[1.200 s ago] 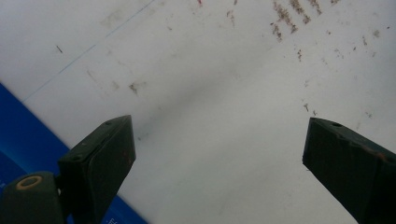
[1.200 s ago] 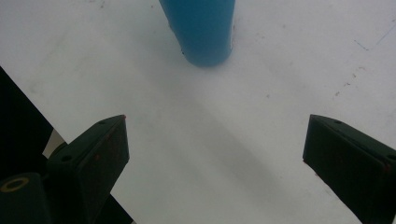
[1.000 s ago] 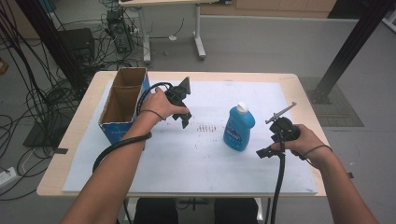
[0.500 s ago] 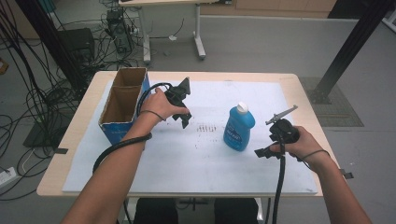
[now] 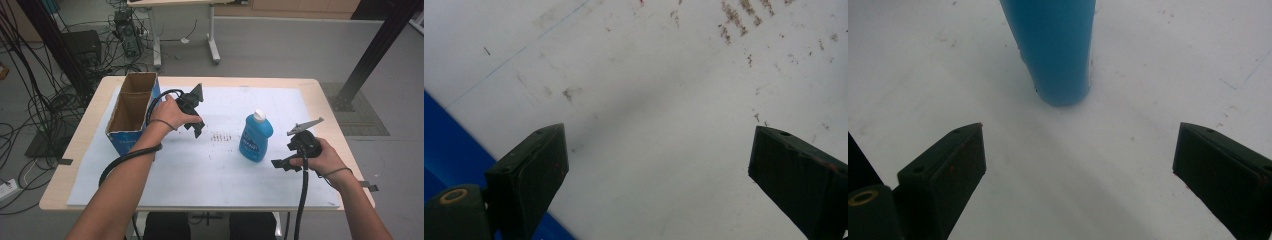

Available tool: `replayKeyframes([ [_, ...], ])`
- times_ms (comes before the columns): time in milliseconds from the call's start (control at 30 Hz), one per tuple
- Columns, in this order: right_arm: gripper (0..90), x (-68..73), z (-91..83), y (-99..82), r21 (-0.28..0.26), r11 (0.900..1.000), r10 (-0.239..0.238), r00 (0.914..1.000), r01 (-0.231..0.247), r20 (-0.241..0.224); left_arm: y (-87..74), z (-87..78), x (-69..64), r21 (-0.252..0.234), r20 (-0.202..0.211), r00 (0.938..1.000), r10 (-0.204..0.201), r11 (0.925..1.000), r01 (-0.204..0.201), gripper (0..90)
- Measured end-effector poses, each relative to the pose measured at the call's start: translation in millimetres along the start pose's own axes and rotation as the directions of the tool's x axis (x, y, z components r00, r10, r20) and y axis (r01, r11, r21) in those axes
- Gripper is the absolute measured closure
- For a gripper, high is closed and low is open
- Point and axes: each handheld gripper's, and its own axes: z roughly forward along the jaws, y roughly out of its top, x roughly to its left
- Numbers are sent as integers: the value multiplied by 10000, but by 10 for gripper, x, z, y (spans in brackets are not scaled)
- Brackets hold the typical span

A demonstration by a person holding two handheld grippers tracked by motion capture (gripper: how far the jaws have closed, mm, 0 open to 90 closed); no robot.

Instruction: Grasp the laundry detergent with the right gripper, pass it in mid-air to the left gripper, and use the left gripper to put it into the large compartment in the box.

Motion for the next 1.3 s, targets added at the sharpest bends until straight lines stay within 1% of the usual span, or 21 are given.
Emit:
replayKeyframes([
  [67,62,-3,1,-33,-178,9998,55,10000,-56,-48,0,-2,-2,6,-17,10000,30,10000,-30,95],
  [300,60,-3,15,-91,-379,9993,34,9999,-39,-135,-12,18,-3,16,-8,10000,-8,10000,8,95],
  [400,60,-8,22,-119,-458,9989,-41,9998,31,-216,-19,26,2,36,-11,10000,-20,10000,20,95],
  [567,58,6,46,-183,-604,9981,-132,9998,122,-164,-33,34,16,37,6,10000,-35,10000,35,95],
  [633,58,0,57,-227,-790,9968,-167,9996,150,-213,-41,39,24,28,34,10000,-57,10000,57,95],
  [667,57,1,58,-234,-794,9968,-132,9997,113,-229,-41,42,22,58,24,10000,-95,9999,95,95],
  [767,56,-7,72,-262,-849,9962,-220,9994,197,-264,-44,61,16,78,8,10000,-38,10000,37,94],
  [967,56,-34,78,-330,-1197,9925,-318,9986,265,-429,-49,75,16,81,46,9999,-91,9999,90,94],
  [1100,56,-33,80,-356,-1353,9904,-334,9986,275,-410,-54,73,16,7,16,10000,-21,10000,21,95],
  [1300,53,-35,95,-389,-1518,9880,-340,9985,270,-435,-51,71,17,27,16,10000,-29,10000,29,94],
])
